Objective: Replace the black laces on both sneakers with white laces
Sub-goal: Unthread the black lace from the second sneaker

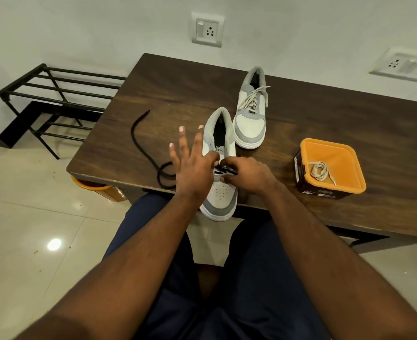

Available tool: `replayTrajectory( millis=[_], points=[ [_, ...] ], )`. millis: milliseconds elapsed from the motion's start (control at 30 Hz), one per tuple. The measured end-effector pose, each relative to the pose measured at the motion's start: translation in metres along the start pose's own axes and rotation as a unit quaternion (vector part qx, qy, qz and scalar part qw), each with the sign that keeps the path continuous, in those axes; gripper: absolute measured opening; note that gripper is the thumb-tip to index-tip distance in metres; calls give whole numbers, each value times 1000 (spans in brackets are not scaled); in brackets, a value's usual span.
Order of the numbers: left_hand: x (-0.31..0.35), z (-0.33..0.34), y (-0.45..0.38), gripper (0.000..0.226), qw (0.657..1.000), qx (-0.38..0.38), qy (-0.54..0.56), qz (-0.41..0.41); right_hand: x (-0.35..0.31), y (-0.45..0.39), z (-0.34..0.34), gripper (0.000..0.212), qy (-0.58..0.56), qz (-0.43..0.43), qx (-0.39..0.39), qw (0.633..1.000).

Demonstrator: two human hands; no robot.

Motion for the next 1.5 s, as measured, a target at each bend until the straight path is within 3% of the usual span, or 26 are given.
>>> replayTrajectory(
  millis=[67,167,233,267,333,367,400,433,500,533,600,700,767,833,867,900,967,1000,1033,1067,1133,1233,1300,1367,1500],
  points=[
    [-3,-3,2,9,999,27,20,3,0,-1,-2,45,-12,-2,3,1000],
    [-31,-17,20,13,961,162,209,-85,2,-2,-1,47,-37,-5,6,999],
    [-62,-22,41,15,883,274,334,-185,3,-1,-1,44,-45,-4,14,999],
    [-76,-19,49,14,832,295,403,-243,3,0,-1,43,-45,-4,17,999],
    [-89,-8,56,12,748,266,495,-353,2,1,-1,41,-47,-6,19,999],
    [-87,-8,54,12,757,234,480,-377,1,1,0,41,-51,-8,18,998],
    [-81,-12,50,16,798,199,434,-369,0,0,1,41,-59,-12,18,998],
    [-70,-17,41,24,855,162,374,-321,0,0,1,40,-67,-17,19,997],
    [-31,-29,17,33,962,89,212,-149,-1,0,1,37,-81,-24,22,996],
    [-11,-29,8,31,991,44,107,-74,-1,0,0,36,-84,-26,25,996],
    [9,-19,-2,17,998,-52,-31,-11,-3,1,0,33,-93,-32,31,995],
    [9,-9,-6,9,989,-107,-106,-12,-3,2,0,30,-117,-41,38,992],
    [7,-12,-3,13,995,-67,-69,-1,-1,2,0,33,-133,-42,41,989],
    [-21,-26,3,10,989,44,105,-93,2,2,1,38,-136,-40,35,989],
    [-45,-36,10,9,952,124,220,-173,3,1,2,41,-137,-39,28,989],
    [-70,-45,19,9,885,213,332,-245,4,1,3,43,-139,-37,25,989],
    [-115,-49,33,5,714,337,507,-345,4,0,5,45,-138,-30,25,990],
    [-132,-45,31,7,667,331,547,-383,4,1,5,45,-136,-25,25,990],
    [-142,-39,25,17,665,285,552,-415,3,1,5,44,-134,-22,27,990],
    [-145,-33,19,33,698,211,524,-440,2,1,5,44,-131,-21,27,991],
    [-134,-26,13,72,797,79,412,-435,1,3,4,39,-128,-21,32,991],
    [-82,-22,1,92,925,-16,305,-227,-7,9,2,30,-134,-32,48,989],
    [-46,-1,1,92,952,-142,249,-112,-15,12,1,31,-113,-40,59,991],
    [-29,20,6,92,958,-220,171,-64,-19,14,2,30,-93,-38,71,992],
    [-24,17,8,93,964,-188,183,-45,-19,19,1,22,-119,5,143,982]
  ],
)
Point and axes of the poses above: each hand's wrist, its own y-axis away from the middle knuckle, its own z-axis out of the palm, x = y × z, the point moved 8 cm from there along -y, towards the middle knuckle, and after that the axes turned 10 degrees about -x, right-handed, at the moved point
